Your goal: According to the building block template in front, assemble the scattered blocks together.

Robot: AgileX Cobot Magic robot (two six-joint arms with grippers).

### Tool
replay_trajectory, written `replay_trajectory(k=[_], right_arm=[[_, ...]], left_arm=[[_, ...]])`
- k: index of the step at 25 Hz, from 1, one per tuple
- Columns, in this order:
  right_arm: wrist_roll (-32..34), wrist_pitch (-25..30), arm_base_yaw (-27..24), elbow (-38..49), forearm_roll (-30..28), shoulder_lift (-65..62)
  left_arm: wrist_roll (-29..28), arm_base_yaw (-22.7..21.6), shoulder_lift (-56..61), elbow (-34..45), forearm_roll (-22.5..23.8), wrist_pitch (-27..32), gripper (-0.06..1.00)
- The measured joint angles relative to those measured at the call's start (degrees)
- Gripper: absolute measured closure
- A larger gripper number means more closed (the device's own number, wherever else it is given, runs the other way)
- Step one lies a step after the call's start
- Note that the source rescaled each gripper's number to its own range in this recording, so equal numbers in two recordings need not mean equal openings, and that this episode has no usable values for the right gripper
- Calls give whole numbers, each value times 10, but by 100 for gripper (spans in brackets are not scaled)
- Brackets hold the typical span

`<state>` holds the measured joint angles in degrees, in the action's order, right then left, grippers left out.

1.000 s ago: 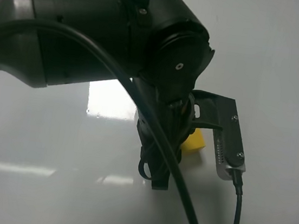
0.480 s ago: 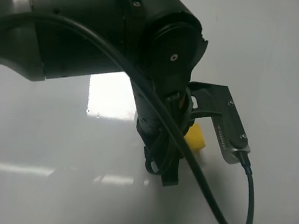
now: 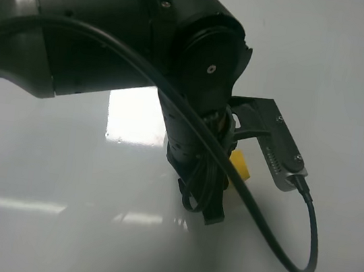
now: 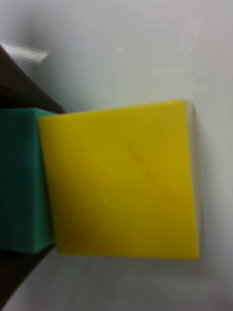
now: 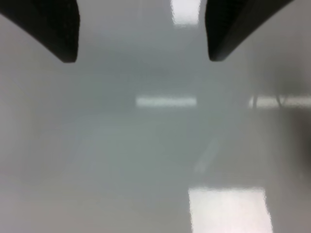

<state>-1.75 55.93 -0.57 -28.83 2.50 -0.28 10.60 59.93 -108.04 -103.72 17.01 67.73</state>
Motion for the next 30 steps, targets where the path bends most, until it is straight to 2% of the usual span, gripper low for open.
replay_trajectory(k=[24, 25, 26, 28, 30], right_arm=[[0, 0, 0, 0, 0, 0], [0, 0, 0, 0, 0, 0], [0, 0, 0, 0, 0, 0], [0, 0, 0, 0, 0, 0], [0, 0, 0, 0, 0, 0]], left_arm=[[-4, -4, 1, 0, -5, -9, 91], [-4, -4, 1, 0, -4, -10, 85], [-4, -4, 1, 0, -4, -13, 69], [-6, -4, 2, 0, -4, -18, 30], [-6, -4, 4, 0, -4, -18, 7]])
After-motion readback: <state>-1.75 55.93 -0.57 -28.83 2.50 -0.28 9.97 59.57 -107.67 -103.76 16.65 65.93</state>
